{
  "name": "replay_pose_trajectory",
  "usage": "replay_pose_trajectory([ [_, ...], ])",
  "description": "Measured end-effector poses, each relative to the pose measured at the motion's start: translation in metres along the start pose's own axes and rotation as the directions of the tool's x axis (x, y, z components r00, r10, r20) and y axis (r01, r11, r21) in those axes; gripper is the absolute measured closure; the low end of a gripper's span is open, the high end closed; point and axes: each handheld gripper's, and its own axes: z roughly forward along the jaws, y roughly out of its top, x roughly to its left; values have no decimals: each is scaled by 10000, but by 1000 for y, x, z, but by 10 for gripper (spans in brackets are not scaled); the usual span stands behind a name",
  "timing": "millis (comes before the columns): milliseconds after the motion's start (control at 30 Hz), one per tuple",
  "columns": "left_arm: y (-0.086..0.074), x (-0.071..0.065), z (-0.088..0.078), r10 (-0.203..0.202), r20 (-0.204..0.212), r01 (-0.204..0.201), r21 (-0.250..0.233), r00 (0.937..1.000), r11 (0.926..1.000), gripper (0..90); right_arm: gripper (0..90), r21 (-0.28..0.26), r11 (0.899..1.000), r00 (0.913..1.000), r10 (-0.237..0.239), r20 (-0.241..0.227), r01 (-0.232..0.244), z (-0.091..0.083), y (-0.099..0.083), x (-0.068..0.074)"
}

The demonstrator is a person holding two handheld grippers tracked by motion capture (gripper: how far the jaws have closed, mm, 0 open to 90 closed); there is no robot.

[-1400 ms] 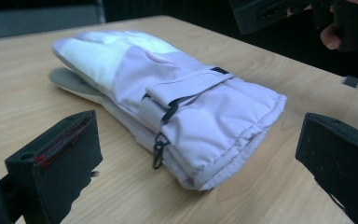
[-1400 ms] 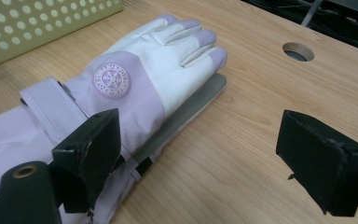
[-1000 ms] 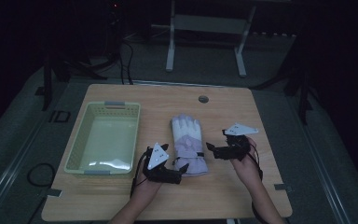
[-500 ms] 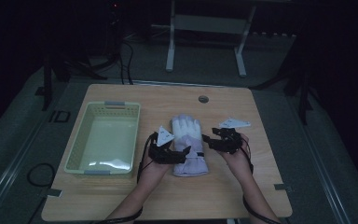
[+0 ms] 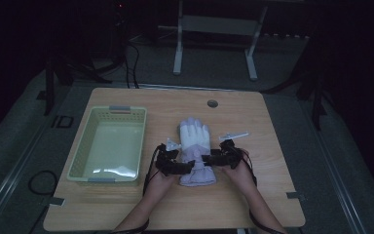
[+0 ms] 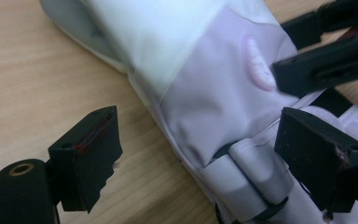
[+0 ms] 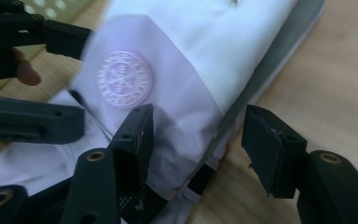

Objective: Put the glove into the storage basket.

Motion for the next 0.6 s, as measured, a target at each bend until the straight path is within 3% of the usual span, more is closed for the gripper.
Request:
replay_pose_trajectory([
  [200, -2, 5, 6, -370, 313, 368, 65, 9988, 9993, 146, 388, 426, 9962, 9961, 781, -414, -763, 10, -3, -12],
  [233, -2, 7, 8, -599, 484, 592, 154, 9970, 9981, 148, 408, 500, 9955, 9951, 835, -526, -809, 11, -3, -13],
  [267, -2, 7, 8, -599, 484, 592, 154, 9970, 9981, 157, 451, 513, 9952, 9939, 865, -689, -830, 12, -3, -14],
  [300, -2, 10, 11, -693, 762, 673, 292, 9947, 9973, 180, 502, 566, 9948, 9913, 904, -957, -852, 12, -3, -15],
  [333, -2, 10, 11, -693, 762, 673, 292, 9947, 9973, 211, 502, 566, 9948, 9913, 904, -957, -852, 12, -3, -15],
  [367, 0, 11, 11, -805, 1062, 763, 429, 9911, 9962, 211, 535, 570, 9950, 9907, 876, -1043, -820, 13, -3, -15],
  [400, 1, 11, 11, -826, 1436, 768, 457, 9862, 9960, 283, 570, 568, 9951, 9897, 871, -1133, -811, 13, -4, -14],
  [433, 2, 10, 11, -784, 1517, 714, 517, 9853, 9961, 411, 608, 523, 9961, 9915, 766, -1049, -714, 12, -3, -12],
  [600, 3, 12, 10, -1014, 1678, 940, 519, 9806, 9942, 551, 679, 353, 9982, 9957, 512, -774, -486, 10, -4, -6],
])
